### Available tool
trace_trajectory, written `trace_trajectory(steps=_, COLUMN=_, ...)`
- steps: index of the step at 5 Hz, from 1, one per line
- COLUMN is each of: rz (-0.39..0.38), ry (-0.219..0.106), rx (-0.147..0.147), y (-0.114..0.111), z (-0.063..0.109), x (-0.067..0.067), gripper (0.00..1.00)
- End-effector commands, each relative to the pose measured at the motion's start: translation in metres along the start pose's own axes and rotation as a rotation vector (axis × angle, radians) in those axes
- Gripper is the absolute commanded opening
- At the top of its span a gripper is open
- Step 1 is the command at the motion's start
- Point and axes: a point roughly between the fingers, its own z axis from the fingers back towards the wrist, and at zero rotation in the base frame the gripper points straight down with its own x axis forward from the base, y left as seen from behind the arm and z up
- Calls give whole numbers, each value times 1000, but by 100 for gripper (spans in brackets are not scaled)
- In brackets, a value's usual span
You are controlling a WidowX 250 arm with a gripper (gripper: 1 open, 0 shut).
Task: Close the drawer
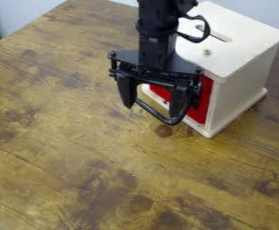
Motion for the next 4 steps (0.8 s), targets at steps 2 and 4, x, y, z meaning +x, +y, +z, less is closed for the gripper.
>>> trace_trajectory(steps=2, rz=31, ry=-65, rx=-23, y=-3, z=21, x=9, gripper=100)
trace_trajectory(steps=4, rz=12, ry=-41, rx=-14, y=12, z=8, x=0, gripper=100)
